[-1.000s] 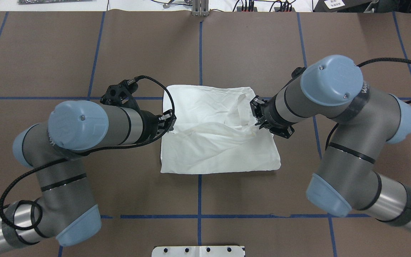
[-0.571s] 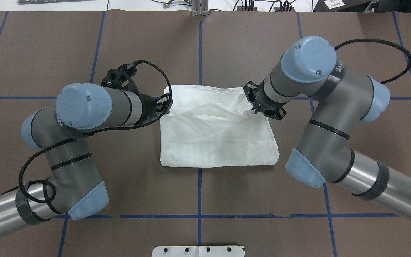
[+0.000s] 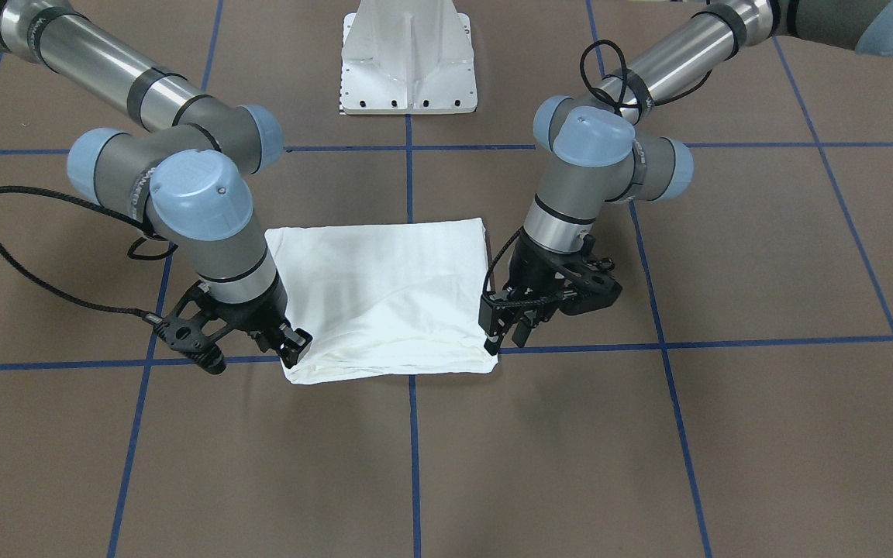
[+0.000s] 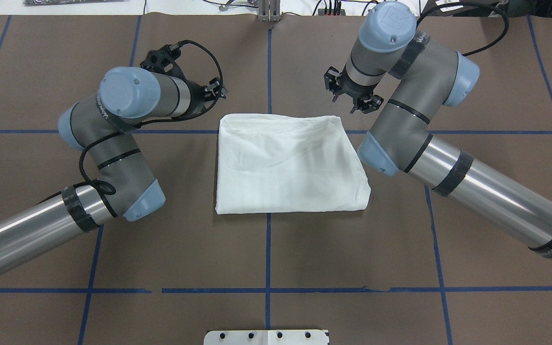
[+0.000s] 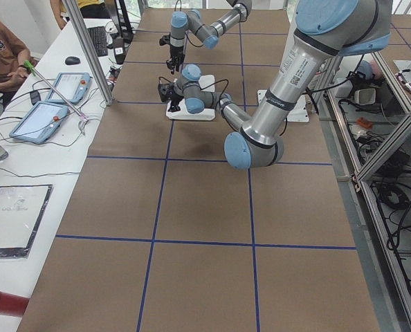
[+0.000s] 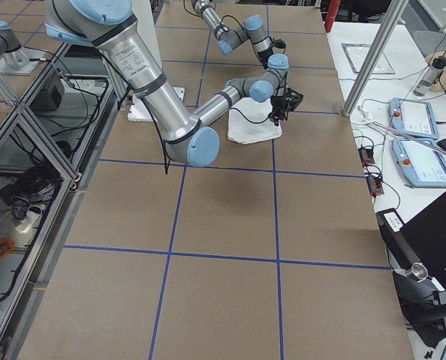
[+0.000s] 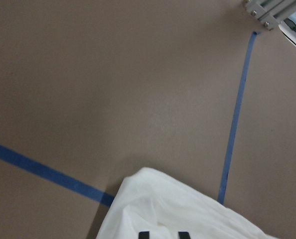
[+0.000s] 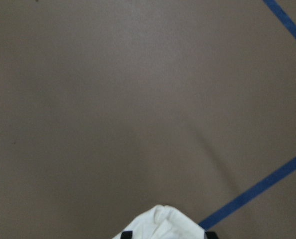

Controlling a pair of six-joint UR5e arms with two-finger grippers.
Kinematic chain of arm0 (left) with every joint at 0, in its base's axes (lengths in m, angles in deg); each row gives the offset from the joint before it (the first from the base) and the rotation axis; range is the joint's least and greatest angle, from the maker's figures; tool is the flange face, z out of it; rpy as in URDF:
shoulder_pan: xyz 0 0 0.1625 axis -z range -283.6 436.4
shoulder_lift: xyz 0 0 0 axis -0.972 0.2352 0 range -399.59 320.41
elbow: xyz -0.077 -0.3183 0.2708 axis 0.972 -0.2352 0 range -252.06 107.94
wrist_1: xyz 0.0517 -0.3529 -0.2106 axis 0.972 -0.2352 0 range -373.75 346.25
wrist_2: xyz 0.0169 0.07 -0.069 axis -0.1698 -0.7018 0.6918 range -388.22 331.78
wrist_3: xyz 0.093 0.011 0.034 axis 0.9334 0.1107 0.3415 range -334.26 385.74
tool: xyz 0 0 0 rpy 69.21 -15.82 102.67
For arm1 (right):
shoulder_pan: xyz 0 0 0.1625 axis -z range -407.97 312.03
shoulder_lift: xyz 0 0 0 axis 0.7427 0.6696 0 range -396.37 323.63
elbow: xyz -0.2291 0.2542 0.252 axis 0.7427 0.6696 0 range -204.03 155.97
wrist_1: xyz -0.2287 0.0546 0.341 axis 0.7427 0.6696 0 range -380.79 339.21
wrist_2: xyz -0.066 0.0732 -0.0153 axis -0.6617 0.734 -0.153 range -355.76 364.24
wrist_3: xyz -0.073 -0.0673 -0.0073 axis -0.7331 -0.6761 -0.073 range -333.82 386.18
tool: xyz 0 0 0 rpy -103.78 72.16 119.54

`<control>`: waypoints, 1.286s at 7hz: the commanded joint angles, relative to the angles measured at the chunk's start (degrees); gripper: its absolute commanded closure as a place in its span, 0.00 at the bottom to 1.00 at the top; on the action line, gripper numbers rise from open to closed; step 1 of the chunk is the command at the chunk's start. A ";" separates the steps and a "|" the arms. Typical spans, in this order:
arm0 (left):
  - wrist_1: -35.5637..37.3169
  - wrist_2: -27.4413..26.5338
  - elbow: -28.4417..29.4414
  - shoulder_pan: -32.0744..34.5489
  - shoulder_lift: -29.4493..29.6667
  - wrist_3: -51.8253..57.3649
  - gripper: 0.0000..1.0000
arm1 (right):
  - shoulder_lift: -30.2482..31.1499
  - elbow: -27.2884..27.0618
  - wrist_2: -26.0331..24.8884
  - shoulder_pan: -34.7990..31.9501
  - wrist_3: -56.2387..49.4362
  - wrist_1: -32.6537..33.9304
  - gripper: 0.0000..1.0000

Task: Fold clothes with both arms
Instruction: 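Release the shirt and raise both grippers away from it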

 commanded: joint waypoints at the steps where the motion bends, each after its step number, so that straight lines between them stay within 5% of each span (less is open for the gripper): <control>1: -0.29 3.78 0.42 3.56 -0.37 6.70 0.00 | 1.66 1.88 1.72 -4.92 -11.47 -0.64 0.00; 4: 0.32 13.97 -9.20 5.85 -9.83 29.95 0.00 | 14.01 -3.01 12.23 -14.22 -38.91 -0.38 0.00; 6: 0.32 23.89 -17.92 12.94 -23.09 46.33 0.00 | 22.64 -4.62 19.54 -23.96 -60.03 -0.11 0.00; 9: 0.06 30.51 -19.61 24.71 -37.58 67.91 0.00 | 34.59 -8.29 19.84 -33.83 -80.20 3.04 0.00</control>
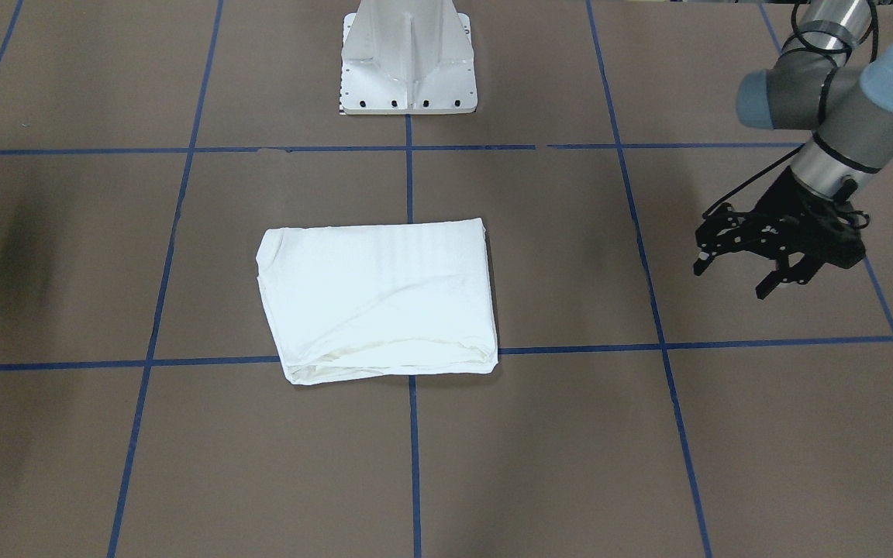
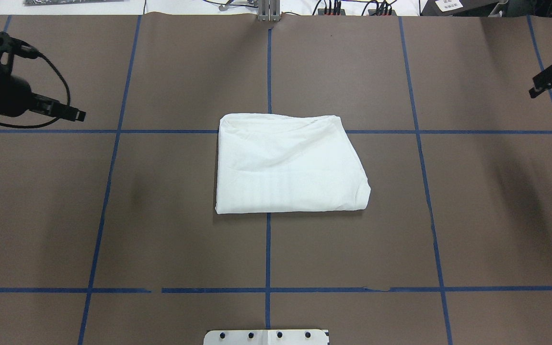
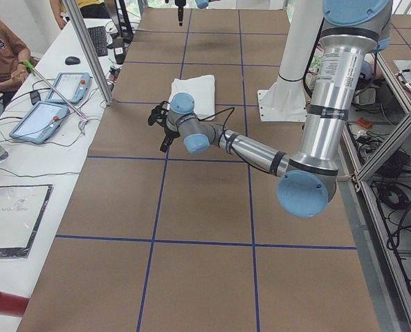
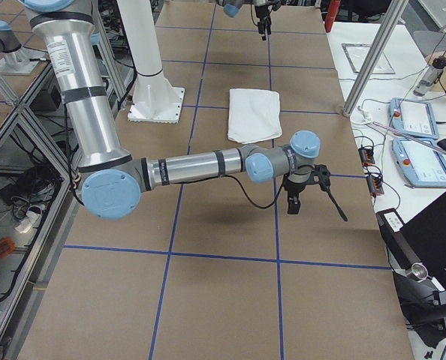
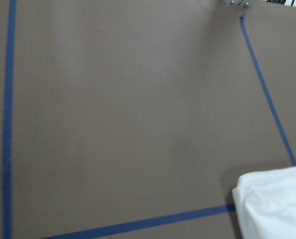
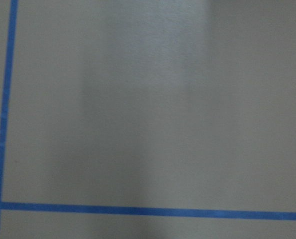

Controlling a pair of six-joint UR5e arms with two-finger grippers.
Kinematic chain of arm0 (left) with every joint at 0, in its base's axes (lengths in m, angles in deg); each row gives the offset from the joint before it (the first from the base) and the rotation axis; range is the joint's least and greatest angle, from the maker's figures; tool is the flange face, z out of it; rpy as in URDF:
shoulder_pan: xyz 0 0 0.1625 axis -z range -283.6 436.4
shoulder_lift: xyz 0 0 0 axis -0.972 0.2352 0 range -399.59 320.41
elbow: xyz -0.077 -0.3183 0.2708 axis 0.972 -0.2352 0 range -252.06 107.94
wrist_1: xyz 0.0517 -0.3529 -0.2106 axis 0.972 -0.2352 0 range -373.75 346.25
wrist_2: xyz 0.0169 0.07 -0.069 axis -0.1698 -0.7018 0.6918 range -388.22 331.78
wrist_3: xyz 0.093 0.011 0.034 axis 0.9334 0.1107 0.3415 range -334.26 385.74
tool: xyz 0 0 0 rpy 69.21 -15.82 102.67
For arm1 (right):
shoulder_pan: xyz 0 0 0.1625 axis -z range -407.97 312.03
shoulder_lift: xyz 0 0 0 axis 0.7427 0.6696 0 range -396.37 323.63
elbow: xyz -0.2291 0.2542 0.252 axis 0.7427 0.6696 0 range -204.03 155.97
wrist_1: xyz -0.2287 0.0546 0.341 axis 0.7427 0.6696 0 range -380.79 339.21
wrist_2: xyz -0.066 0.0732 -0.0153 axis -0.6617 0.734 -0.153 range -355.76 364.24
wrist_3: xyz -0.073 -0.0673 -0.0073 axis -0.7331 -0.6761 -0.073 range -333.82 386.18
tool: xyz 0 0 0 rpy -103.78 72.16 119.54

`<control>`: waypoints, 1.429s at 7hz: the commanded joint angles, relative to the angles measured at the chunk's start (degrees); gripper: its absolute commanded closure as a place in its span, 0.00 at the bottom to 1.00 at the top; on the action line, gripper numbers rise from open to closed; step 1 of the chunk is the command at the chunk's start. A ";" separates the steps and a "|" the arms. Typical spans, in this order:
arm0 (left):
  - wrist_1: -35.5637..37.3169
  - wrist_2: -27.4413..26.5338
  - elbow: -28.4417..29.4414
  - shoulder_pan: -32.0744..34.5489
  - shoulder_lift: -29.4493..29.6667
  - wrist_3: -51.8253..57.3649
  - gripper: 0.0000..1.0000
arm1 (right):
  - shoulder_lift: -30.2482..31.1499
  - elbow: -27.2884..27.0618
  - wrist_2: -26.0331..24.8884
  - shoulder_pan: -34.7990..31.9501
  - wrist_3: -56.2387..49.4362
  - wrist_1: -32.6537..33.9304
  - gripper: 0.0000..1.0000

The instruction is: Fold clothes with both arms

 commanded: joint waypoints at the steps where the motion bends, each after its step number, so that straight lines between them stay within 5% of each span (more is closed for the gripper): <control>1: -0.45 5.44 -0.62 6.72 -8.73 11.51 0.00 | 7.71 -5.15 -0.61 -4.63 -7.09 2.06 0.00; 4: 0.34 6.86 -0.69 12.96 -11.30 13.37 0.00 | 9.32 -8.34 -2.45 -4.99 -6.39 4.16 0.00; 7: 1.04 6.26 -2.02 15.62 -16.21 16.47 0.00 | 14.56 -21.22 -2.55 -4.99 -6.56 12.00 0.00; 10: 11.75 7.83 -2.55 16.05 -13.23 23.72 0.00 | 15.82 -17.86 -2.38 -4.90 -7.44 12.26 0.00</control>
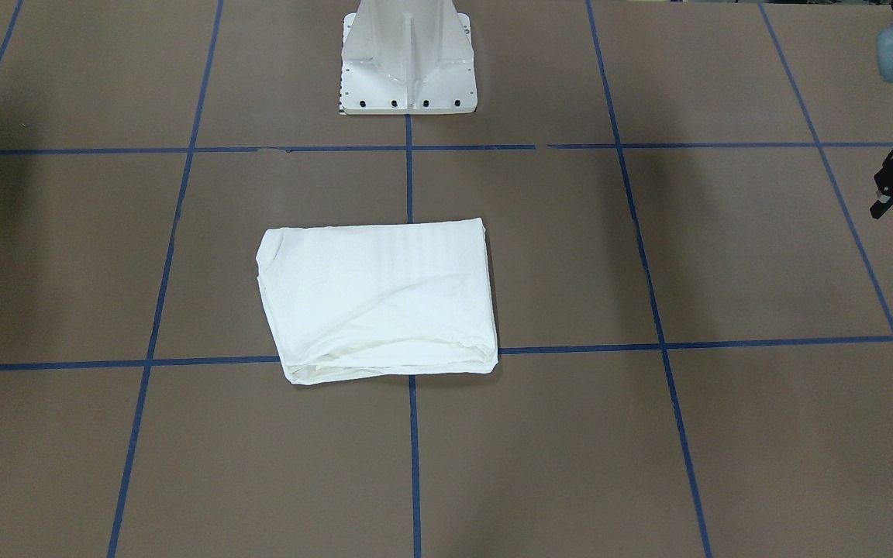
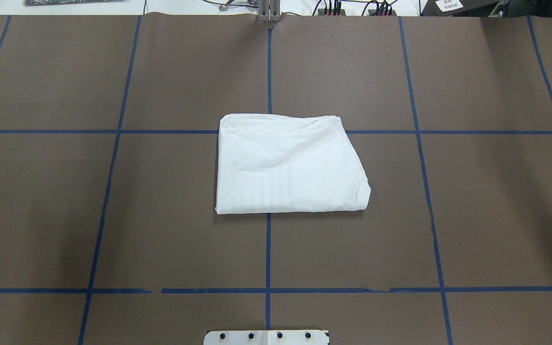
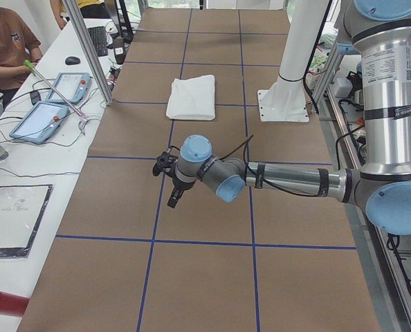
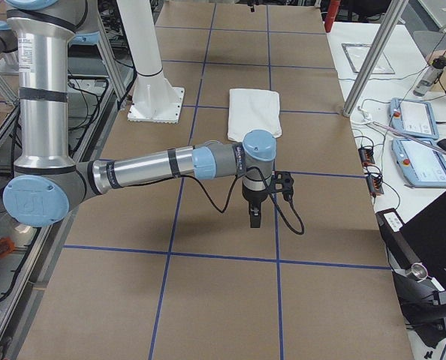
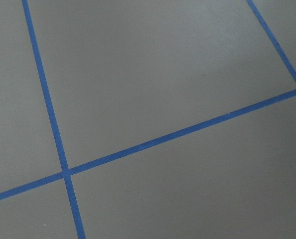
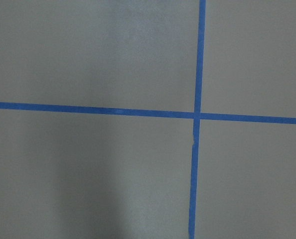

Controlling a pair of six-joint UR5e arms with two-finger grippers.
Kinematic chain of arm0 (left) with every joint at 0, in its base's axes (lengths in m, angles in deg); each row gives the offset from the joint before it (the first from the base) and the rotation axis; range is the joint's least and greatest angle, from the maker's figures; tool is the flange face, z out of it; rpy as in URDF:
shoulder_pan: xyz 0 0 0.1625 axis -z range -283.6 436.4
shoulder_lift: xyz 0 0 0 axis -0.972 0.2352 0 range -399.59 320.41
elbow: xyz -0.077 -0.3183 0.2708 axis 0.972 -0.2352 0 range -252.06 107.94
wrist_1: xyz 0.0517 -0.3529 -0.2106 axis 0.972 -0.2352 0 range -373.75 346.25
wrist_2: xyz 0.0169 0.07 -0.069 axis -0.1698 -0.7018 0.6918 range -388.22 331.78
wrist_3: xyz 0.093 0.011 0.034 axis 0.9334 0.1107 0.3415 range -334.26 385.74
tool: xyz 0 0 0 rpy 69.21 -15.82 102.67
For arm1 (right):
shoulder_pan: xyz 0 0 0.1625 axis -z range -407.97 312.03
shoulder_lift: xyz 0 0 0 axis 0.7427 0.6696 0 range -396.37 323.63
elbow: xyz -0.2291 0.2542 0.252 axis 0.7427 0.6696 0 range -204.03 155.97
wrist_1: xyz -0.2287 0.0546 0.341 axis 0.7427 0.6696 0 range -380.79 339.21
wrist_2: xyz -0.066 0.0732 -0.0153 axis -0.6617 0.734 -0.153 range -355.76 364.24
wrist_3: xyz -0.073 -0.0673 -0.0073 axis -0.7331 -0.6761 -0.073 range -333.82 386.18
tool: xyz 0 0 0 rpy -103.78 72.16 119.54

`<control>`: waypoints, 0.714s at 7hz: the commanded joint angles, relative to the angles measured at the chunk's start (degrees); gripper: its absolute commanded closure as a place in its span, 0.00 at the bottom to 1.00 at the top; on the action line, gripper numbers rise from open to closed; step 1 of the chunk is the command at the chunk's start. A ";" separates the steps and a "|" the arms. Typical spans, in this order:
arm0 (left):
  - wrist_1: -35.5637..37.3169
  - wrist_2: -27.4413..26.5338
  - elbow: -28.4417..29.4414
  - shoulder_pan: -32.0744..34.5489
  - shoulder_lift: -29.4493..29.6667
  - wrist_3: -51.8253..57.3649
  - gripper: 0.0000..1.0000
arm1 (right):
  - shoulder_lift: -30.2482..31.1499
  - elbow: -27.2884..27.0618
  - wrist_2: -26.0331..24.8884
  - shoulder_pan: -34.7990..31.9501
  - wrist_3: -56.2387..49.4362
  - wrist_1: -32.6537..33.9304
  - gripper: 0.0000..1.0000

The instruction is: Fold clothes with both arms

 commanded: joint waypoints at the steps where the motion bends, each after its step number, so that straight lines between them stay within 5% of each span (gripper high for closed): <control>1: 4.13 0.33 -0.33 2.24 0.36 4.10 0.00 | 1.11 5.05 0.30 -0.07 -2.93 -0.33 0.00; 5: 3.95 0.33 -0.24 4.28 -1.66 3.58 0.00 | 1.46 5.00 -0.05 -0.07 -4.28 -0.33 0.00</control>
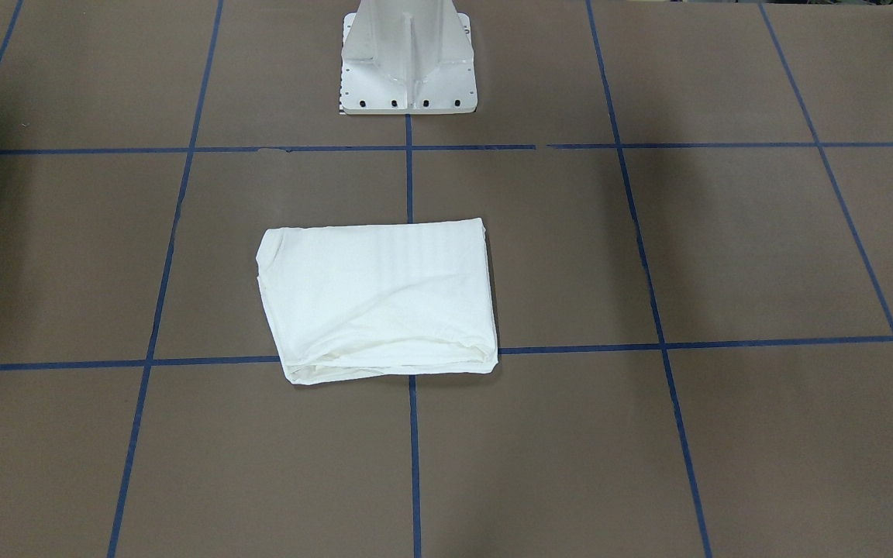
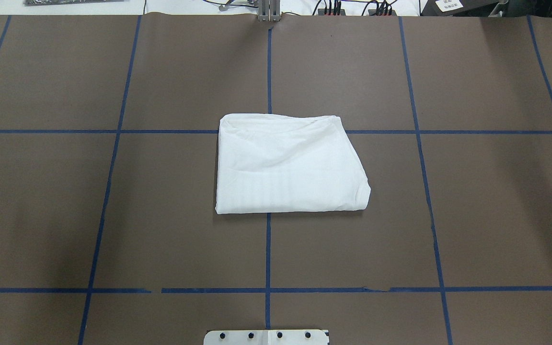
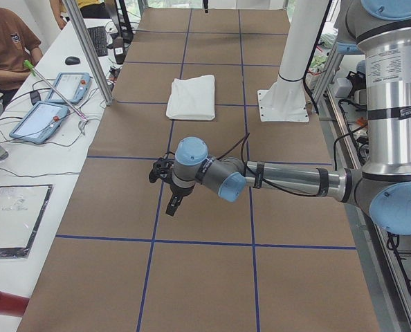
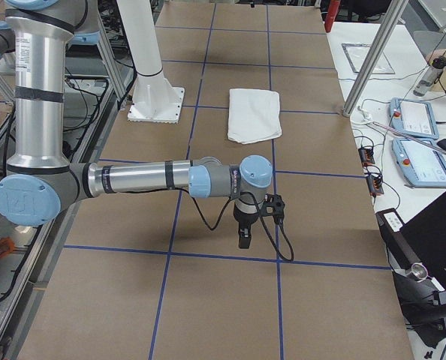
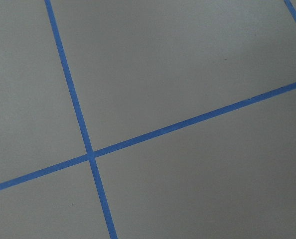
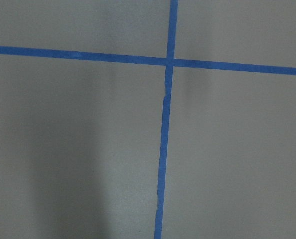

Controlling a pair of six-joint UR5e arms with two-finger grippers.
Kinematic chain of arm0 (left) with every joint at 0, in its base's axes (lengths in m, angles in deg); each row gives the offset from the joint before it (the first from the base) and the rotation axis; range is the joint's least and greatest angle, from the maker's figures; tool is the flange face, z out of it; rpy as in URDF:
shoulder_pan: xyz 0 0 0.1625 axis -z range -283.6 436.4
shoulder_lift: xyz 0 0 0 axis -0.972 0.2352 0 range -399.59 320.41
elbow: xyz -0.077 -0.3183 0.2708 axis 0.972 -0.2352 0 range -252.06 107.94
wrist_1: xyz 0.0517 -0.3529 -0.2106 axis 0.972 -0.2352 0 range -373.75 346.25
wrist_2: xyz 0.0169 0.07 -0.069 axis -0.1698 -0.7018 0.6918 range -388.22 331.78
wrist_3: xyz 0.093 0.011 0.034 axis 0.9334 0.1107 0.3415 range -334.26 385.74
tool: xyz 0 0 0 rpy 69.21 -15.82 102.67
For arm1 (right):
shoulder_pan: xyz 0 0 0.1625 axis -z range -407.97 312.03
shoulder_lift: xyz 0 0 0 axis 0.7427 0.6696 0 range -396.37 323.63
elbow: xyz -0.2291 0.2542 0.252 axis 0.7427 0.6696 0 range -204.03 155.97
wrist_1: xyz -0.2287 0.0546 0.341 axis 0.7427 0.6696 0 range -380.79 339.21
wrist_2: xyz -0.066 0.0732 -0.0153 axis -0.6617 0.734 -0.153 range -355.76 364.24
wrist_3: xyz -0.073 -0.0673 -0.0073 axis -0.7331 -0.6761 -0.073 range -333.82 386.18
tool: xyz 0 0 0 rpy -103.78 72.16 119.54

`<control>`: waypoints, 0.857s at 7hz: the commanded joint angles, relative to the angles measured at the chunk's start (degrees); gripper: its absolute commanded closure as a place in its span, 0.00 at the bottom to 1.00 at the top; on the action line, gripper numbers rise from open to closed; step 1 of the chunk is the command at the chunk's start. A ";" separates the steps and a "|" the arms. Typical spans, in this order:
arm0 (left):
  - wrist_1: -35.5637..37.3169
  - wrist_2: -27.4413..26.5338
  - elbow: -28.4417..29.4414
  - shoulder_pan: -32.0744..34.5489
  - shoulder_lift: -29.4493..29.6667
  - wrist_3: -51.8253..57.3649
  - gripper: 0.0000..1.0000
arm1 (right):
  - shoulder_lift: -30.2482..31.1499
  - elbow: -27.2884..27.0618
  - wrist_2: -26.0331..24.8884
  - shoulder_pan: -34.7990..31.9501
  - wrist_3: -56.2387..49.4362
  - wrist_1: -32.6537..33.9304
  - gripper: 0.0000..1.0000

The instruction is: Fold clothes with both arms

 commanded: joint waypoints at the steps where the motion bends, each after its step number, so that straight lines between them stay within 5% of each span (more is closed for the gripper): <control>1: 0.44 0.75 0.10 1.84 -0.42 -0.53 0.00 | -0.52 0.19 0.38 0.00 0.54 0.03 0.00; 6: 1.85 5.33 -0.69 10.03 -2.88 0.09 0.00 | 0.00 -1.39 0.74 -0.18 0.72 0.38 0.00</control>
